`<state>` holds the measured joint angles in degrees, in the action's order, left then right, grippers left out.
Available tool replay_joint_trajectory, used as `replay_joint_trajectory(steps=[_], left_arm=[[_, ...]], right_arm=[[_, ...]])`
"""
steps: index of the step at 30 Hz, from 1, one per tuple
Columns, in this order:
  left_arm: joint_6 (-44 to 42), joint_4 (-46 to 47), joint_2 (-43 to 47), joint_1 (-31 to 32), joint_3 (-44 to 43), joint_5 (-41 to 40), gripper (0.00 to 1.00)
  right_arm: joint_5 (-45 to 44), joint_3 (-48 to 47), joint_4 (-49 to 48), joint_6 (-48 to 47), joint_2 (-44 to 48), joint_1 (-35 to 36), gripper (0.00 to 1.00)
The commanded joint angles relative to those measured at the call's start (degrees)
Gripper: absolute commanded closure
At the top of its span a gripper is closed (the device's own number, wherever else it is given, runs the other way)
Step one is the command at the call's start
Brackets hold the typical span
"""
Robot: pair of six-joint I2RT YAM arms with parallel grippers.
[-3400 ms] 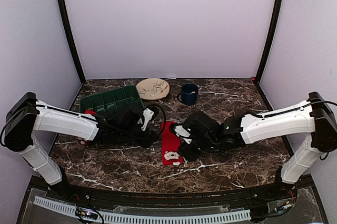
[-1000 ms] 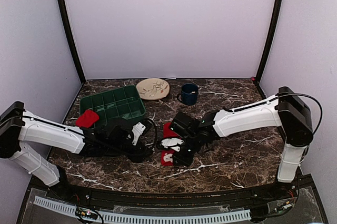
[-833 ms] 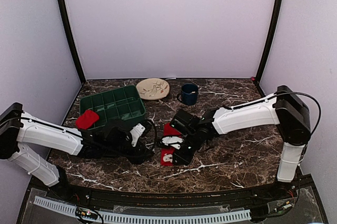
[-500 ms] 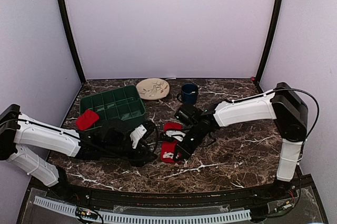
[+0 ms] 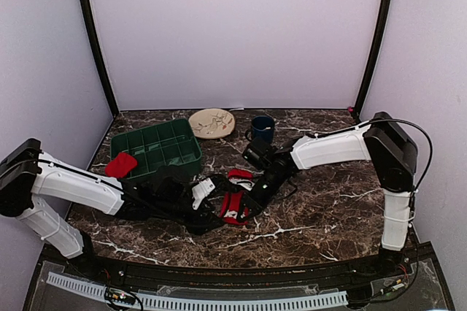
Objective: Roll the socks
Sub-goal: Roll the sock at the center of the board.
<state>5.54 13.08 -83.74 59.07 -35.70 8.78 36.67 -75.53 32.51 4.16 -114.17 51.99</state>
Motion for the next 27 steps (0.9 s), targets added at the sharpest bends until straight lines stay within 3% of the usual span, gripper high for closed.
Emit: replay_joint_trajectory(steps=[1,17,27], left_arm=[[-3.1,-1.0,-1.9,0.4,-2.6,0.2,0.39],[-6.6,-1.9,-9.0,0.4,-6.6,0.0,0.47],[-8.4,-1.6,-10.9,0.4,-7.6,0.1,0.61]], right_arm=[[2.8,-1.8,1.4,-0.2,-0.8,-0.9,0.99],[5.4,-1.7,2.2,-1.7,-1.0,-1.9,1.0],[5.9,-2.5,3.1,-2.1,-2.0,-2.1,1.0]])
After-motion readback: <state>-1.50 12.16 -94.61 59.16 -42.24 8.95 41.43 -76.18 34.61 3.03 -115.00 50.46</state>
